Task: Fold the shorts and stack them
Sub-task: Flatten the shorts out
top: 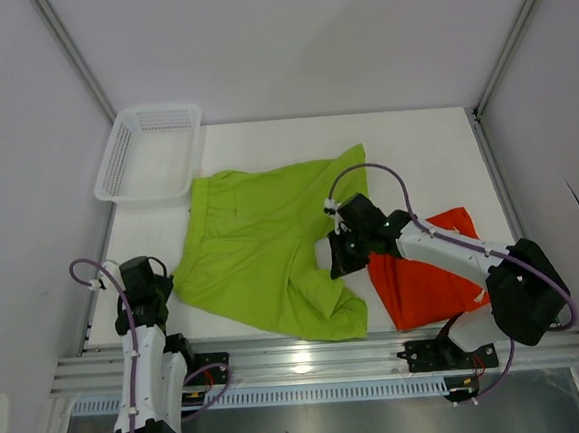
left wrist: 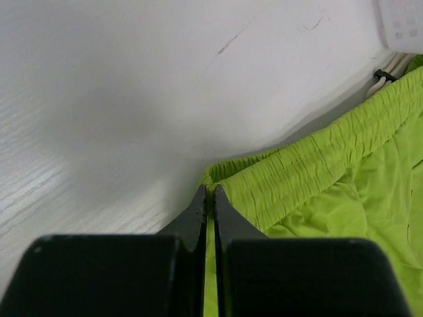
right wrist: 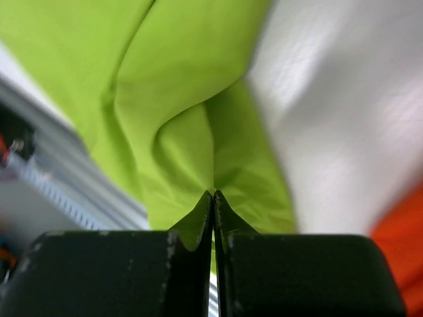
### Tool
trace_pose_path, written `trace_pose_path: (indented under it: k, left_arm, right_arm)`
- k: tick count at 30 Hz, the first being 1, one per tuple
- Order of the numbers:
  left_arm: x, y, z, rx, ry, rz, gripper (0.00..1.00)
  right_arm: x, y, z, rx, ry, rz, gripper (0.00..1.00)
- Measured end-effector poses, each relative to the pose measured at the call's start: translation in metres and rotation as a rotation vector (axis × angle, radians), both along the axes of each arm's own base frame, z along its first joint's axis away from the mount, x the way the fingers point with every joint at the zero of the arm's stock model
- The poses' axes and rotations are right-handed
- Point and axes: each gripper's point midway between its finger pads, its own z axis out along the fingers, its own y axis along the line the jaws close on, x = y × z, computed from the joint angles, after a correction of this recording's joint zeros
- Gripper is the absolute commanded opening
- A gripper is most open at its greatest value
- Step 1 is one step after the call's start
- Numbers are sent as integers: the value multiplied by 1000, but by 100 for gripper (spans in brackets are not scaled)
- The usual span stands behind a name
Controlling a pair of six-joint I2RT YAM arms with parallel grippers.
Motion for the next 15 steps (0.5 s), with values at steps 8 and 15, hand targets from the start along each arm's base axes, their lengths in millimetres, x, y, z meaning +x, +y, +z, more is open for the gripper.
trace_pose_path:
  k: [8,15]
  left_arm:
    - [0,-1,-2,-11,6,-3,0]
    - [-1,0,-4,-16,18,3,0]
  right_arm:
    - [108,-57,27,-270,-222,-263,0]
    - [135,-99,18,-491,-280,-373,62]
